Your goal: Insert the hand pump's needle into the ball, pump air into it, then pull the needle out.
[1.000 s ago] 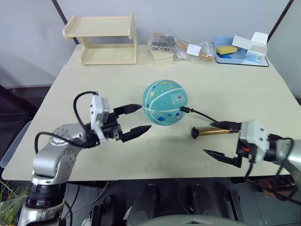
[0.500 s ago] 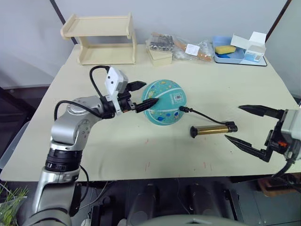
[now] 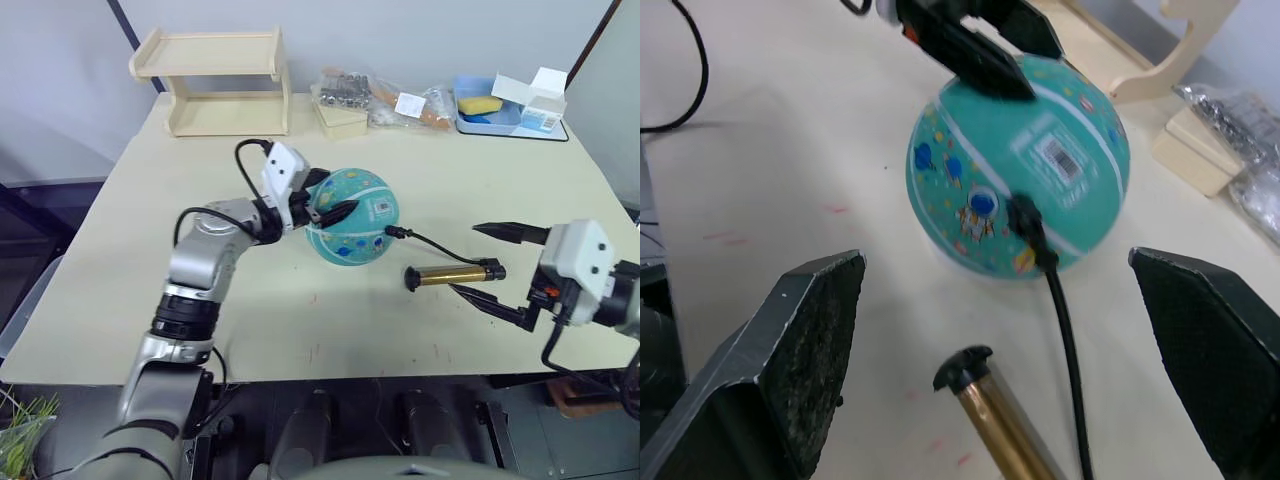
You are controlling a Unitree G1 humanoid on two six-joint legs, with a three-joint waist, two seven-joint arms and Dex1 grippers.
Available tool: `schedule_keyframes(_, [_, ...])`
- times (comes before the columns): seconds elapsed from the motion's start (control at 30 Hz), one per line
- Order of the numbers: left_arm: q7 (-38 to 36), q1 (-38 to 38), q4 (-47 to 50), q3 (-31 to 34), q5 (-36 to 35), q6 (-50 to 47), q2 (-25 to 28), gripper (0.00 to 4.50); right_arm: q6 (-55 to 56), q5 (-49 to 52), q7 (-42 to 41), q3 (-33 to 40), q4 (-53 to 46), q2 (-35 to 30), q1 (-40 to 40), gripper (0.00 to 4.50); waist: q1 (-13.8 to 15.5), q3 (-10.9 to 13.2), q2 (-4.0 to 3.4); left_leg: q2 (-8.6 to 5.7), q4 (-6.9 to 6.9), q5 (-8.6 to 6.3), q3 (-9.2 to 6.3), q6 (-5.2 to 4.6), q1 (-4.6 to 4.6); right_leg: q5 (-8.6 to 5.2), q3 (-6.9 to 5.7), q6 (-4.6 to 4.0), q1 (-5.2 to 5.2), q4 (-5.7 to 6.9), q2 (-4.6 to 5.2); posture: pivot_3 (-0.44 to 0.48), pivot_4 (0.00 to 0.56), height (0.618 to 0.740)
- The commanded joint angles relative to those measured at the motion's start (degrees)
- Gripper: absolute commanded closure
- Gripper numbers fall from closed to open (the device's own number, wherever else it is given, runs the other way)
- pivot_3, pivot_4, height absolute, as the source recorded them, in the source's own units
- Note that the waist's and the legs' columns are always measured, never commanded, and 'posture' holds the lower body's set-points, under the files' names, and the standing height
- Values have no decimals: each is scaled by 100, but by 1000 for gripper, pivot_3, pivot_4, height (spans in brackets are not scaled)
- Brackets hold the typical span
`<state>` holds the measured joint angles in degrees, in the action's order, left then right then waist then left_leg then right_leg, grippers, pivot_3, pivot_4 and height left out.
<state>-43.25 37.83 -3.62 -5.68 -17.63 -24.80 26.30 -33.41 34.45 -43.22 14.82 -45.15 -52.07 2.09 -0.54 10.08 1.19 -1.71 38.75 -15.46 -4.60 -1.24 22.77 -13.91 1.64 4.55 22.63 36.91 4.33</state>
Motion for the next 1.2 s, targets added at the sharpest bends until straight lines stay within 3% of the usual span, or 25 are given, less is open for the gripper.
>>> schedule_keyframes(0.03, [29,-41,-202,-181,307,135,-31,0,-108,-314,207,-477,156,-38,495,72,-20,-1,2,0,1,0,1,0,-1,0,1,1,-3,0,1,0,150,740])
schedule_keyframes(0.3, [-84,-156,-374,-125,409,341,-11,0,40,-1536,-26,-2382,1379,189,2232,72,-17,-2,3,0,32,2,2,-4,-2,17,1,4,-7,0,-1,0,150,740])
schedule_keyframes(0.6, [-32,-309,-290,-7,436,314,69,0,738,-2482,-457,-3364,2729,893,3128,72,-29,-2,1,-2,34,2,-1,-3,-1,20,0,2,-5,3,-2,0,150,740])
schedule_keyframes(0.7, [-4,-317,-294,23,442,307,92,0,967,-2771,-536,-3529,3059,1089,3335,876,-34,-2,0,-1,34,2,-1,-3,-3,21,0,0,-4,7,-6,0,150,740])
schedule_keyframes(0.73, [18,-312,-301,36,444,301,93,0,1071,-2878,-545,-3574,3150,1145,3396,1394,-31,-2,0,-1,34,2,-2,-3,-3,21,0,-1,-2,10,-6,0,150,740])
schedule_keyframes(1.2, [198,-311,-207,59,427,187,35,0,1608,-3347,-718,-3526,3481,1540,3465,1394,-36,-2,0,-2,37,5,-2,2,-3,23,0,-4,1,18,-8,0,150,740])
